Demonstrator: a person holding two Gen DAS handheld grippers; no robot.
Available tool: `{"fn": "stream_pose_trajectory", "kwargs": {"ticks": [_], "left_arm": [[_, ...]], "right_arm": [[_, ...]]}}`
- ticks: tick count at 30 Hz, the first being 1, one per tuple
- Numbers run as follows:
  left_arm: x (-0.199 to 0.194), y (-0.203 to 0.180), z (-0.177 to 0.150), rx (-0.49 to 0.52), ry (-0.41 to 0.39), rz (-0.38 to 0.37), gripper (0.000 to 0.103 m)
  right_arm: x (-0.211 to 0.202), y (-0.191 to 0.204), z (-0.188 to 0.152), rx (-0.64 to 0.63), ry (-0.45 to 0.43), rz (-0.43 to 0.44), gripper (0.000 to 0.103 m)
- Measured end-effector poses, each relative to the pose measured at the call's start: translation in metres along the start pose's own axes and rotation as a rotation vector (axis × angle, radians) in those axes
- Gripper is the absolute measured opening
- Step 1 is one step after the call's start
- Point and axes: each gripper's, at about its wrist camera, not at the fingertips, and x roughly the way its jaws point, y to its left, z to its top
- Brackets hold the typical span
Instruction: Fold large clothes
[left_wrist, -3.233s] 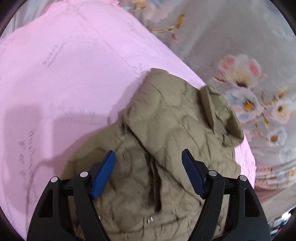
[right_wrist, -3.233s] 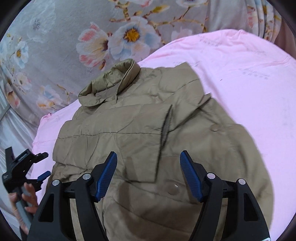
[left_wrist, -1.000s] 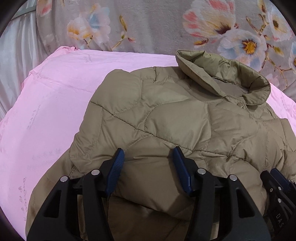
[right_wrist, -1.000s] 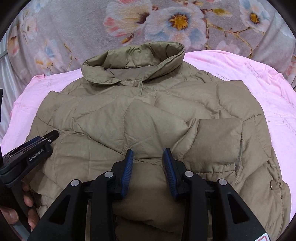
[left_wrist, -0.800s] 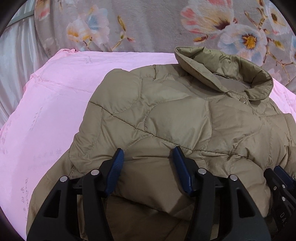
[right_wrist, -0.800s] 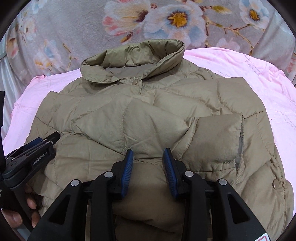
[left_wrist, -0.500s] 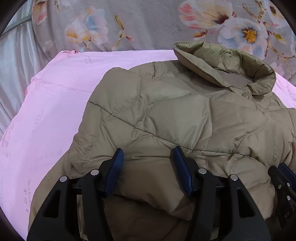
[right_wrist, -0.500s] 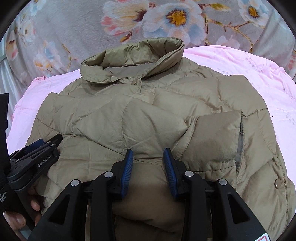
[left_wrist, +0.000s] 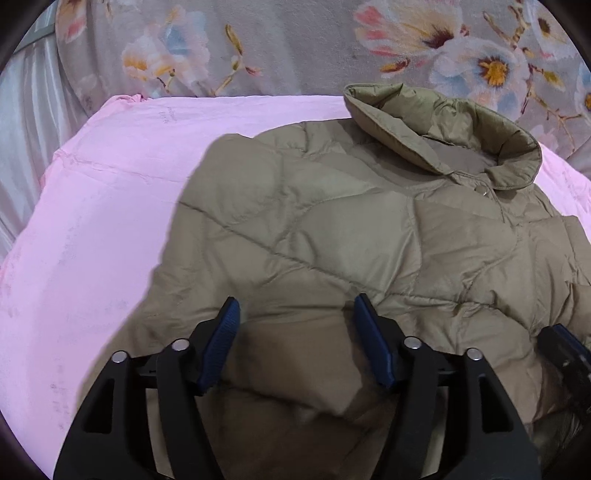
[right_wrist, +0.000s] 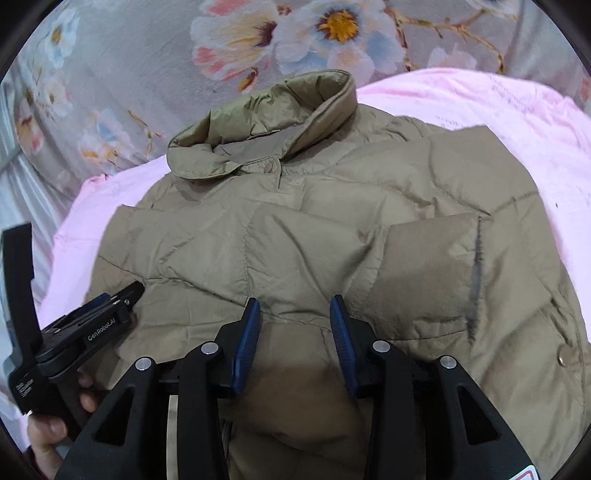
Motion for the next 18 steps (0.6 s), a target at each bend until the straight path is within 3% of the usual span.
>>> {"fn": "stream_pose_trajectory", "kwargs": {"ticks": [4,8,13,18], "left_arm": [[-0.026,0.025,0.030,-0.109,0.001,-0.096,0.073],[-0.026,0.039,0.075,-0.295,0.049,-0.271,0.074],[-0.004,0.019,0.114,-0.317,0.031,-0.235,0.074],[0.043,-0.015,0.130,-0.285,0.088,-0.226,0.069]], "right_arm": [[-0.030,-0.011,0.026,0.060,-0.041,0.012,0.048],[-0.034,-0.026,0.067,0.167,-0.080,0.118,0.048],[0.000,-0.049,0.107,0.274,-0.104,0.160,0.049],[0.048,-0.071,0.129,0.392,-0.066,0.203,0.049]]}}
